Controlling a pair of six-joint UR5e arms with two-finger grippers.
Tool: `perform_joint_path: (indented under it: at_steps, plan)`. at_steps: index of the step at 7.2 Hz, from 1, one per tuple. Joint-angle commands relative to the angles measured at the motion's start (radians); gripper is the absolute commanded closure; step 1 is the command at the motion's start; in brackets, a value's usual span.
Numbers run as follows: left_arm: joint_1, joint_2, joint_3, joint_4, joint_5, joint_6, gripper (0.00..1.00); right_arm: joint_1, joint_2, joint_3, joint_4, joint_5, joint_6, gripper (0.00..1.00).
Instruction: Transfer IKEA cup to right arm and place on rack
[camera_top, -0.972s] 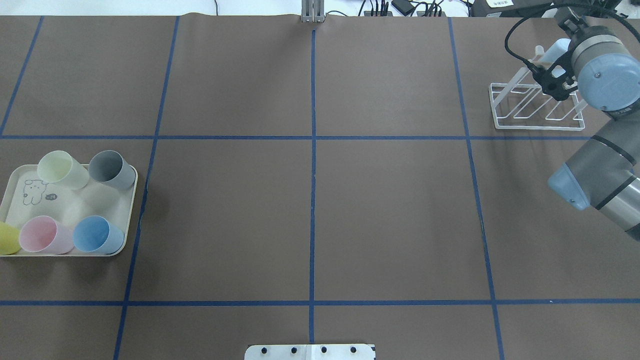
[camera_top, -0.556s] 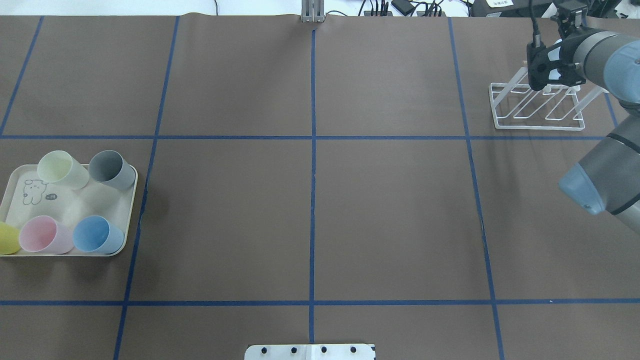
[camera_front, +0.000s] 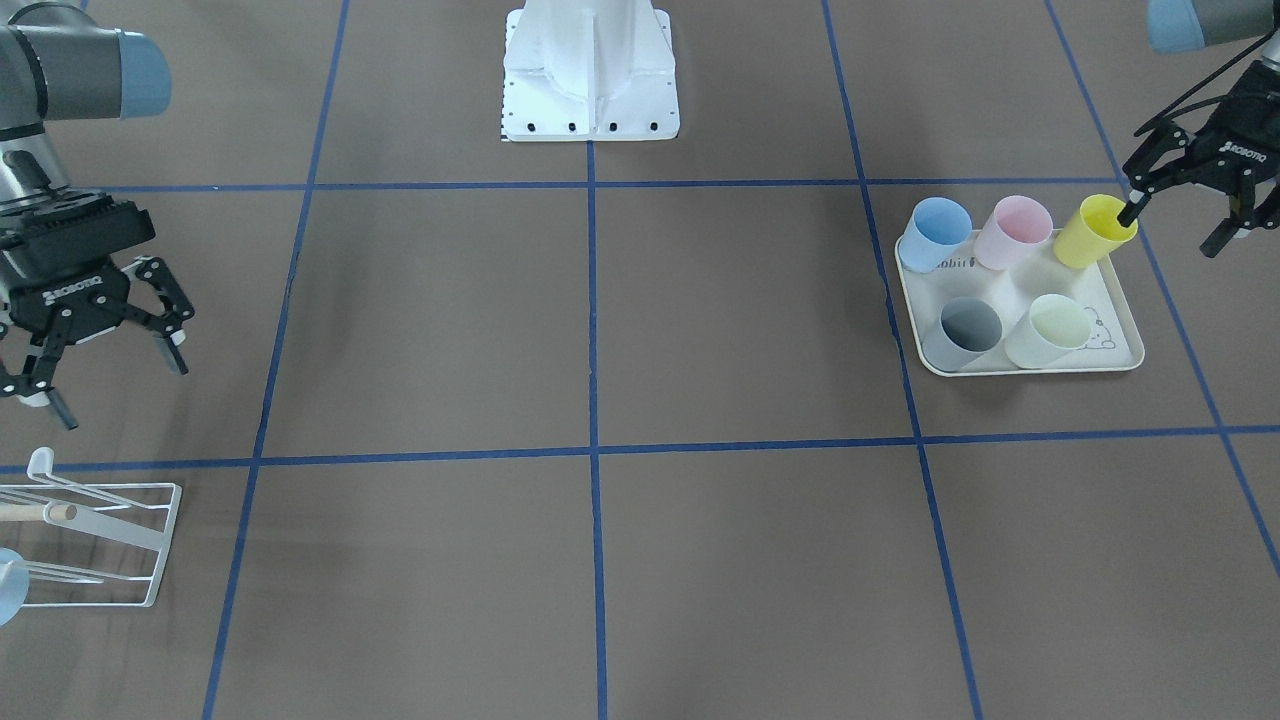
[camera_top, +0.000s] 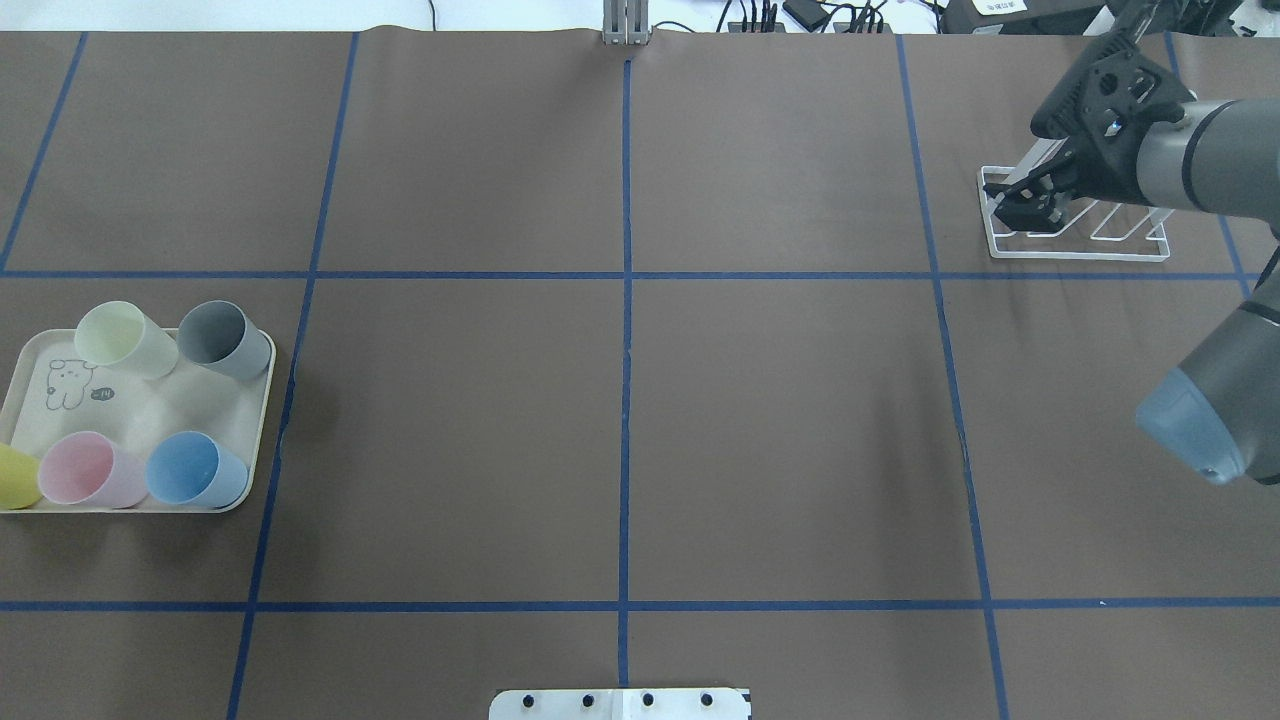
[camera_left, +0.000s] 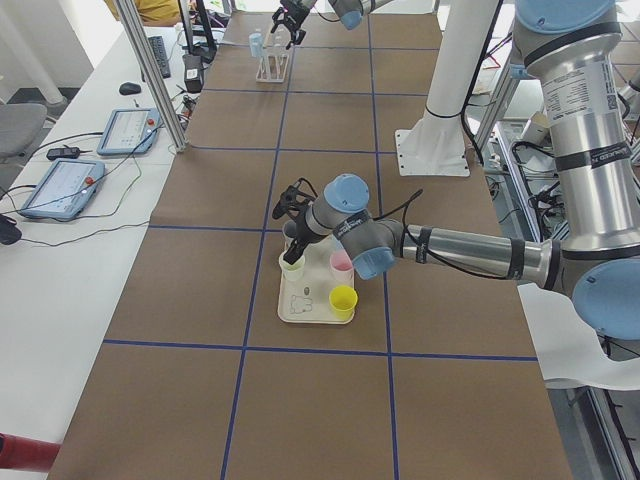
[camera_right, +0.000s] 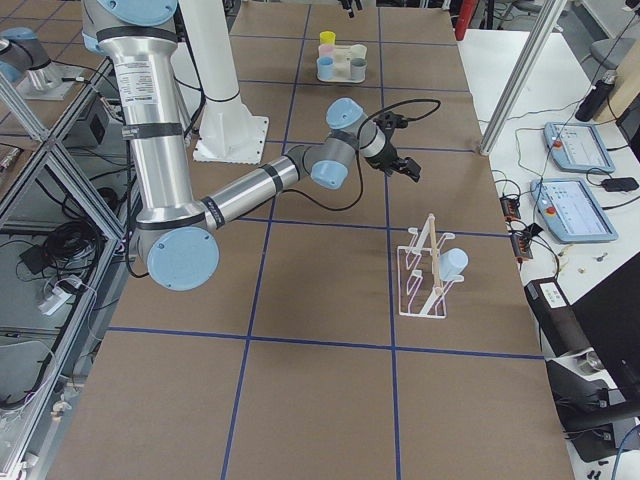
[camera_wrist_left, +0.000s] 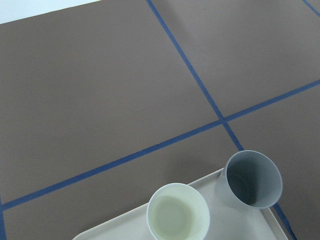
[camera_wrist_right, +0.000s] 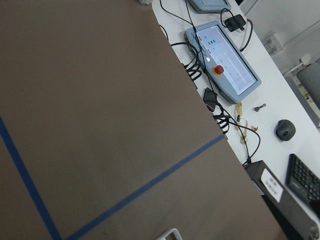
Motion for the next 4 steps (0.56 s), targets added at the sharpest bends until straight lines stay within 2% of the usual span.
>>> perform_joint_path:
  at_steps: [1,4]
  plan:
    - [0.017,-0.031,0.148,-0.173,0.042,-0.117,0.00,-0.094,0.002,0.056,0.003,0.011,0.208,0.00]
    - [0.196,-0.099,0.202,-0.185,0.251,-0.305,0.00,-0.123,0.002,0.058,0.003,0.016,0.229,0.00]
